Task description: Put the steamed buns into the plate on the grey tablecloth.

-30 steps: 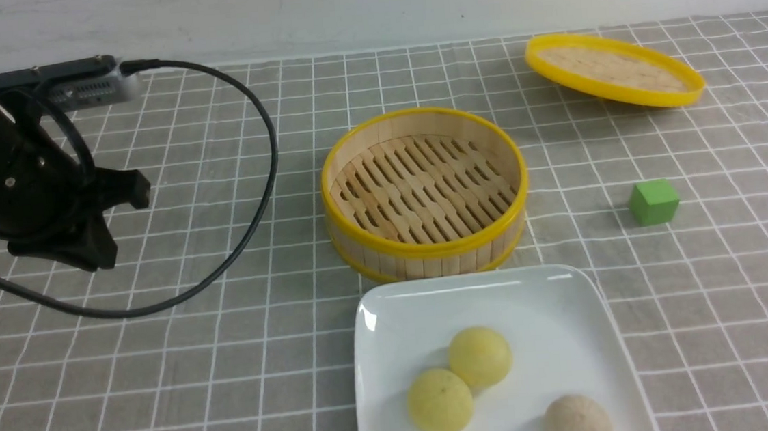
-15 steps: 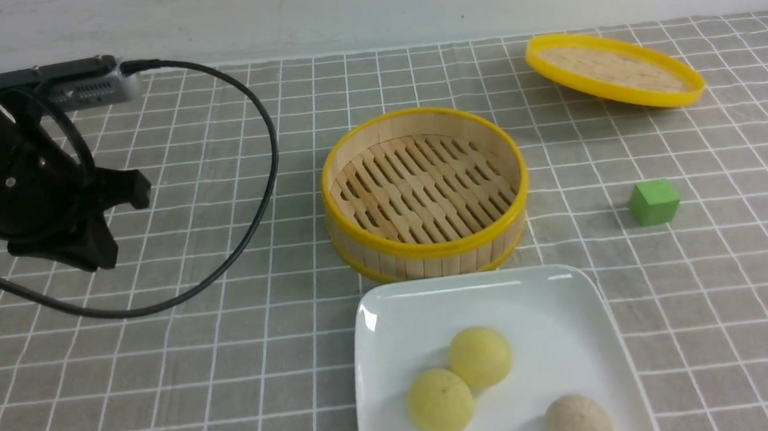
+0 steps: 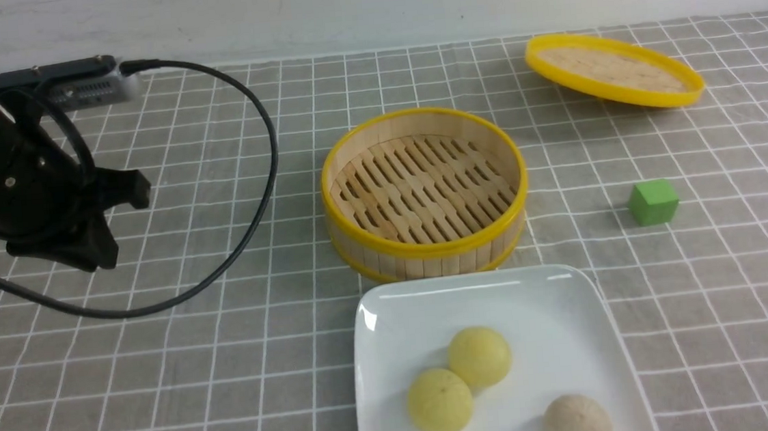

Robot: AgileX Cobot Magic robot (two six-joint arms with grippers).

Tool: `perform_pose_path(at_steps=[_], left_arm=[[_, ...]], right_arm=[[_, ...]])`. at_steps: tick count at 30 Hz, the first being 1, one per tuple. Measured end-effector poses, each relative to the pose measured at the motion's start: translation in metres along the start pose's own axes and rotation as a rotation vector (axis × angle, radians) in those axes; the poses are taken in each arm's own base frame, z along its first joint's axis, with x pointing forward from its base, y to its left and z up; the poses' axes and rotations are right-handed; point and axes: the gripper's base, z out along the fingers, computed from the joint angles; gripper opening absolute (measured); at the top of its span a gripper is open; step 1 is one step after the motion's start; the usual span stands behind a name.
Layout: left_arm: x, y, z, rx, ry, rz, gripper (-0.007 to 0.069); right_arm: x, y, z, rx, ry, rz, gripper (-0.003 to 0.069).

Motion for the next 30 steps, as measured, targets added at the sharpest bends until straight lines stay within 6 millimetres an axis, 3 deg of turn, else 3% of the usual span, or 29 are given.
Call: perform_pose_path(at_steps=[2,6,12,14,15,18,19,25,29,30], left_arm=[[0.001,0.000,-0.001,0.000,0.007,0.000,0.0108],[0.007,0.000,-0.014,-0.005,-0.004,0.006,0.0108],[0.021,-0.001,-0.057,-0.023,-0.117,0.025,0.0098],[0.036,-0.002,-0.088,-0.030,-0.195,0.034,0.0067],[0.037,-0.002,-0.090,-0.030,-0.200,0.035,0.0064],[0.060,-0.002,-0.123,-0.047,-0.270,0.046,0.0020],[0.060,-0.002,-0.123,-0.048,-0.267,0.046,0.0018],[0.115,-0.001,-0.179,-0.079,-0.430,0.059,0.0009],[0.148,-0.001,-0.191,-0.072,-0.500,0.061,0.0009],[0.166,-0.001,-0.191,-0.064,-0.521,0.061,0.0009]], right_arm=[[0.018,-0.005,0.003,0.064,0.038,-0.010,0.0019],[0.035,-0.009,0.005,0.118,0.066,-0.006,0.0020],[0.046,-0.012,0.004,0.177,0.105,0.010,0.0027],[0.048,-0.014,0.004,0.210,0.124,0.020,0.0034],[0.048,-0.014,0.004,0.210,0.125,0.020,0.0034],[0.048,-0.015,0.003,0.229,0.130,0.026,0.0038],[0.048,-0.015,0.003,0.229,0.130,0.026,0.0038],[0.048,-0.015,0.003,0.230,0.132,0.026,0.0041],[0.048,-0.015,0.003,0.230,0.132,0.026,0.0044],[0.048,-0.015,0.003,0.230,0.132,0.026,0.0046]])
